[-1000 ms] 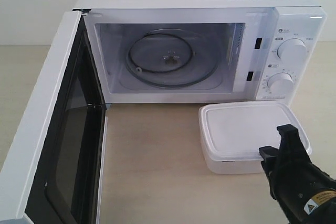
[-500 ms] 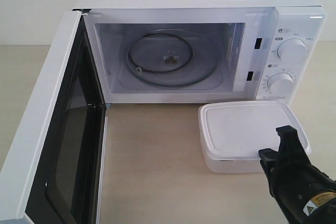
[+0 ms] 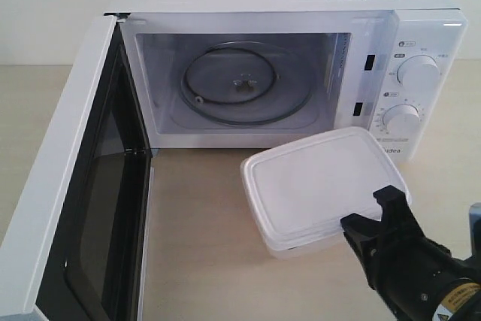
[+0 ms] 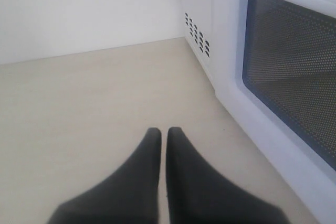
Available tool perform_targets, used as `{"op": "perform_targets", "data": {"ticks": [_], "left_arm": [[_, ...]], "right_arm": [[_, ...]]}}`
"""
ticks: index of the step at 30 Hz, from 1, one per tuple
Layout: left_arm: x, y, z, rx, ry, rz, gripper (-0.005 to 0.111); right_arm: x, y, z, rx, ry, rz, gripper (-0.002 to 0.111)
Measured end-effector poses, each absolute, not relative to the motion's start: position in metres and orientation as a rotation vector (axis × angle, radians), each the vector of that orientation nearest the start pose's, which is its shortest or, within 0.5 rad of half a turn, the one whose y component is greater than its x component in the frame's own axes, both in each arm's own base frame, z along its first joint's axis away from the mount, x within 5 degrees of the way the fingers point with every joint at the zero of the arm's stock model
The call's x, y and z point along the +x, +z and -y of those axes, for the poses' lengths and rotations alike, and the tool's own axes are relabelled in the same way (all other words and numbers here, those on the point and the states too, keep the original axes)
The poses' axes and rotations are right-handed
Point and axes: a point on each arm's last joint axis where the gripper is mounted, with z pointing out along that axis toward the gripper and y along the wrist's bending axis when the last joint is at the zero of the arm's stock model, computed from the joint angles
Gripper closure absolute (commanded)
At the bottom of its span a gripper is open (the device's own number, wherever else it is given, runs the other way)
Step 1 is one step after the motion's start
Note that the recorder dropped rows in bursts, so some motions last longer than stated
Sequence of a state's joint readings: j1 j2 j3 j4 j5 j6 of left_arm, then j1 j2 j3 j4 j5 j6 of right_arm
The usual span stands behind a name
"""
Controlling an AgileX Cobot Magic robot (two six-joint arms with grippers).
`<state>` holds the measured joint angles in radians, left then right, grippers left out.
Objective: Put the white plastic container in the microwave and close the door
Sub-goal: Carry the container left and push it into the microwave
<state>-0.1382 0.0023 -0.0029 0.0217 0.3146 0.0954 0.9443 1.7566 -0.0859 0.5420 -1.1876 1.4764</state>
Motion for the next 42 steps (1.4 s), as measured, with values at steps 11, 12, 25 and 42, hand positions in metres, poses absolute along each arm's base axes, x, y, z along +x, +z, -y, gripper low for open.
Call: {"op": "perform_targets", "data": {"ticks": [11,12,25,42], "left_arm": [[0.054,0.186,0.007,0.223,-0.010,-1.784,0.102],[0.054,0.186,0.007,0.223,-0.010,-1.784,0.102],[0.054,0.186,0.007,0.223,-0.010,-1.784,0.102],[0.054,0.186,0.007,0.223,-0.010,-1.784,0.102]], "right_arm": [[0.137,0.108,-0.129,1.091,1.270,-1.928,0.108],[0.137,0.108,-0.130,1.096,1.277,-1.929,0.108],[0.165,0.129,-0.172,1.037,1.477,-1.813,0.108],[0.203,0.148,-0.209,1.076,1.352,-1.770,0.108]]}}
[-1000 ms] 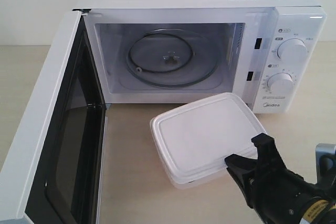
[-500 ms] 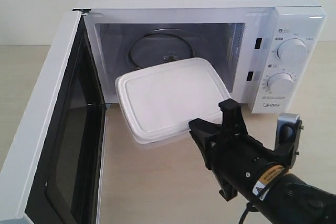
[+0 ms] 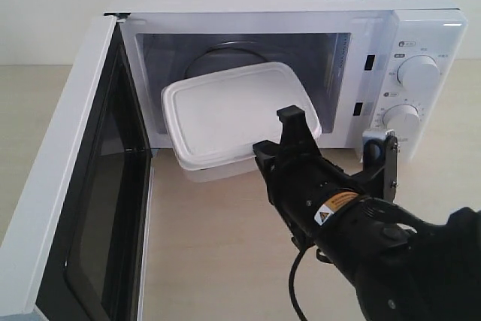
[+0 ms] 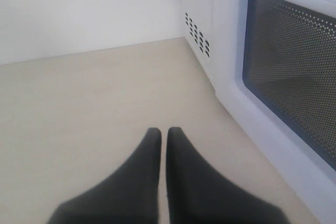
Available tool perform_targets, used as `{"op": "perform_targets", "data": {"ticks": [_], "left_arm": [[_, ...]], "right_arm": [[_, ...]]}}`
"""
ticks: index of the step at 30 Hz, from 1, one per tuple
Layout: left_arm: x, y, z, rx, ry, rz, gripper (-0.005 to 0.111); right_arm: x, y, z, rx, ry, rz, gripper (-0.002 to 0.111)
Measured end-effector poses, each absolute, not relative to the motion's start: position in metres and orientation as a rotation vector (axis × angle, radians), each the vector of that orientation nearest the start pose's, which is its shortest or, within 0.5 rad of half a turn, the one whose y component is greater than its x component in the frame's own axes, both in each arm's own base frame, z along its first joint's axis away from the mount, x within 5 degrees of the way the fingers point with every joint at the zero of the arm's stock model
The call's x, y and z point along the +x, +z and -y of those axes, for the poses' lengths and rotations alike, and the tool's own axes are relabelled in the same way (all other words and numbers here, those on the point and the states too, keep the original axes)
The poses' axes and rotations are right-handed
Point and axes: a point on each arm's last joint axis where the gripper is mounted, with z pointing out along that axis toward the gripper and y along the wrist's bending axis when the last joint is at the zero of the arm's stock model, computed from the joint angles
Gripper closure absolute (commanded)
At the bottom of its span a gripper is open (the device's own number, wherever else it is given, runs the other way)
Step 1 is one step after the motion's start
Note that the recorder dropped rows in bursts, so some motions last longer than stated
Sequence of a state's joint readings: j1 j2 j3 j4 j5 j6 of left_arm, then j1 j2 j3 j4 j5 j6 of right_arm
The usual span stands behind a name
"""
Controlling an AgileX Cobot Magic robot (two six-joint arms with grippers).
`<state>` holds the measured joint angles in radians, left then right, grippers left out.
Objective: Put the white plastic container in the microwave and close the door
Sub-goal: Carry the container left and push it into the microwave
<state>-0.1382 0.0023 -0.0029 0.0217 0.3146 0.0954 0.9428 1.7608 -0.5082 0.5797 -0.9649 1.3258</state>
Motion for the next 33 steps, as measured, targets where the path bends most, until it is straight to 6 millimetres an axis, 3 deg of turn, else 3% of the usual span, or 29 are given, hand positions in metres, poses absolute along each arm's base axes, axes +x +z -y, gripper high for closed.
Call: {"op": "perform_targets", "data": {"ticks": [7,19,26,33], "left_arm": [[0.054,0.186,0.007,0.223,-0.010,-1.784,0.102],[0.054,0.186,0.007,0.223,-0.010,-1.784,0.102],[0.054,0.186,0.007,0.223,-0.010,-1.784,0.102],[0.054,0.186,0.007,0.223,-0.010,-1.784,0.102]], "right_arm": [[0.215,0.159,-0.220,1.084,1.304,-1.741,0.108],[0.245,0.169,-0.213,1.147,1.254,-1.711,0.108],[0.262,0.179,-0.219,1.147,1.261,-1.705,0.108],[0.278,0.171,-0.224,1.177,1.235,-1.719,0.108]]}}
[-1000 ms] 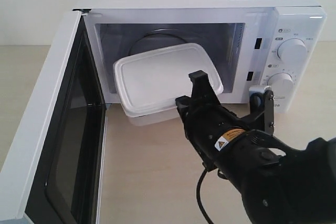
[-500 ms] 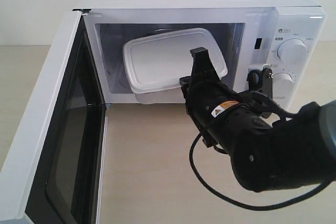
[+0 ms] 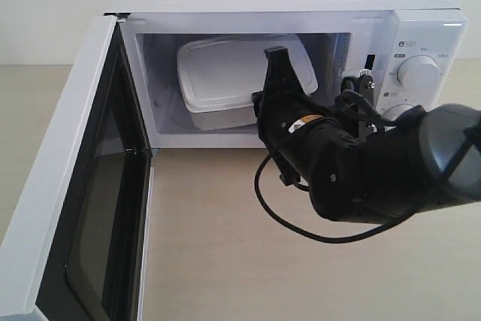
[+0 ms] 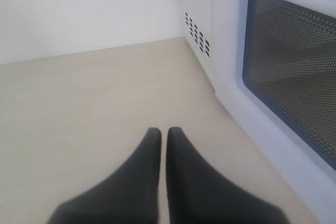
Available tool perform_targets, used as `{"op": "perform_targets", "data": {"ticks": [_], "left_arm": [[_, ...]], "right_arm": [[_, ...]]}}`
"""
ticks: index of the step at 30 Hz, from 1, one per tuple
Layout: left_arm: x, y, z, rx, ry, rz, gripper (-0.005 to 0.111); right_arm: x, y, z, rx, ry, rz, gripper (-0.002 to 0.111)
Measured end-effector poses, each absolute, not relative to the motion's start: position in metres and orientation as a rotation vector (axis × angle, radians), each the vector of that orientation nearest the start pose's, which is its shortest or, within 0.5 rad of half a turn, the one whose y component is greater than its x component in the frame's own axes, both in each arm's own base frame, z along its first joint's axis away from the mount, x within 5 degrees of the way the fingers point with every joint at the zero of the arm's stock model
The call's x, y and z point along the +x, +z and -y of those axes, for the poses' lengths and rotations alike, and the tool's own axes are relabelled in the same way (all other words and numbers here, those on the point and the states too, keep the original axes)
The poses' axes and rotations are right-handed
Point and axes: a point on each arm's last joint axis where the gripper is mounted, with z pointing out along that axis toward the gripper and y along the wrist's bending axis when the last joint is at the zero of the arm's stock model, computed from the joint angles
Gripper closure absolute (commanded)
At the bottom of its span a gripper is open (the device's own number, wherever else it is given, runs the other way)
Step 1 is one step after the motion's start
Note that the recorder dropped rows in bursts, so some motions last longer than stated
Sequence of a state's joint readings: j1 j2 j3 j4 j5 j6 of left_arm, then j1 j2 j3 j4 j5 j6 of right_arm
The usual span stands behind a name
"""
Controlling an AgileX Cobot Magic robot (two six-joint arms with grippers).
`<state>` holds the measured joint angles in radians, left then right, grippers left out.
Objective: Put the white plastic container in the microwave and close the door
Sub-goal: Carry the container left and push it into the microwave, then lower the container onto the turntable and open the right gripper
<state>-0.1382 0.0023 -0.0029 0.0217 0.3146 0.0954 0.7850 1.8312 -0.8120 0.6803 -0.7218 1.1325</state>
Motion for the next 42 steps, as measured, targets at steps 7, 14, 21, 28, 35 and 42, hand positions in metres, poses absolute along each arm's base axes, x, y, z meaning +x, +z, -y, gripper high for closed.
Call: {"op": "perform_targets", "data": {"ticks": [7,14,21,28,35,42], "left_arm": [[0.054,0.186,0.007,0.223,-0.010,-1.784,0.102],[0.054,0.186,0.007,0.223,-0.010,-1.784,0.102],[0.054,0.186,0.007,0.223,-0.010,-1.784,0.102],[0.054,0.186,0.007,0.223,-0.010,-1.784,0.102],[0.054,0.186,0.007,0.223,-0.010,-1.784,0.102],[0.054,0.186,0.007,0.223,-0.010,-1.784,0.102]], "right_arm": [[0.292,0.168,-0.234,1.184,1.243,-1.709,0.108],[0.304,0.165,-0.223,1.231,1.212,-1.680,0.108],[0.306,0.151,-0.223,1.231,1.173,-1.699,0.077],[0.308,0.152,-0.225,1.201,1.195,-1.680,0.063],[0.308,0.158,-0.226,1.135,1.227,-1.663,0.063],[0.305,0.165,-0.224,1.094,1.232,-1.653,0.064]]}}
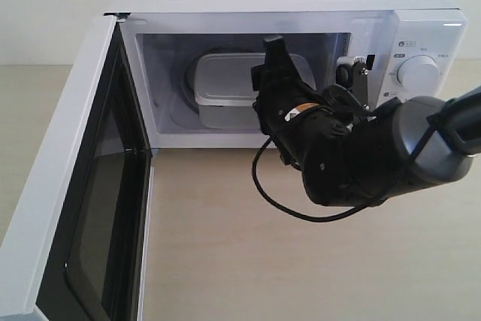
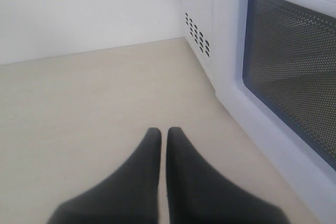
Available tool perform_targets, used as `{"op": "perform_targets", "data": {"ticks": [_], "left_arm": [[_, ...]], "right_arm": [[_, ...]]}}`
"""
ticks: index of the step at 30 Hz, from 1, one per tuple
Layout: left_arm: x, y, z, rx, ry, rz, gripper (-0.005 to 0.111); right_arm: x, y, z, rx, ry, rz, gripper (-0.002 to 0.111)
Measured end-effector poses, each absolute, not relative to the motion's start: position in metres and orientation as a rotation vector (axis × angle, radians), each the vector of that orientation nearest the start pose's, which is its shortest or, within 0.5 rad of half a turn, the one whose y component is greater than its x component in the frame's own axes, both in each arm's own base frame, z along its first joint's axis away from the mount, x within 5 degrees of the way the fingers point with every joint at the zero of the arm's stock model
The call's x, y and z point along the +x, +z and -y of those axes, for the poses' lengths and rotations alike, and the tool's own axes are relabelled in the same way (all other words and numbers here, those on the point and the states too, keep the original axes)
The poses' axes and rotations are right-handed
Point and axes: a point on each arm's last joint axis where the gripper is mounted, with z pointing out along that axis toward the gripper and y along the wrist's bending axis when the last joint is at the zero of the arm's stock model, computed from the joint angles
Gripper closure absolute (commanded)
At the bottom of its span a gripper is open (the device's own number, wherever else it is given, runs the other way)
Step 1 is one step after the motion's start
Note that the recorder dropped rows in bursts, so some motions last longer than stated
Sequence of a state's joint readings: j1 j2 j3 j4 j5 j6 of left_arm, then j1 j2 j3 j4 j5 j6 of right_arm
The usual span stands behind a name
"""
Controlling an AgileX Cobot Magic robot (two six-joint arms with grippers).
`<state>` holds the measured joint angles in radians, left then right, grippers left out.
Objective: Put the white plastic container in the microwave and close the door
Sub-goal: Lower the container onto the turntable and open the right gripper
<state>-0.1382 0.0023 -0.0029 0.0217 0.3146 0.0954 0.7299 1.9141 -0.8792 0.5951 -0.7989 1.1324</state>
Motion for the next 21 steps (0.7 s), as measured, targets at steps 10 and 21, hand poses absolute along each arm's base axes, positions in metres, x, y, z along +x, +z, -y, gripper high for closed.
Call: {"op": "perform_targets", "data": {"ticks": [10,21], "left_arm": [[0.054,0.186,0.007,0.223,-0.010,-1.784,0.102],[0.054,0.186,0.007,0.223,-0.010,-1.784,0.102]], "right_arm": [[0.279,0.154,-0.209,0.879,1.155,-1.766,0.071],[0.252,0.158,-0.205,-0.137,0.678,-1.871,0.108]]}}
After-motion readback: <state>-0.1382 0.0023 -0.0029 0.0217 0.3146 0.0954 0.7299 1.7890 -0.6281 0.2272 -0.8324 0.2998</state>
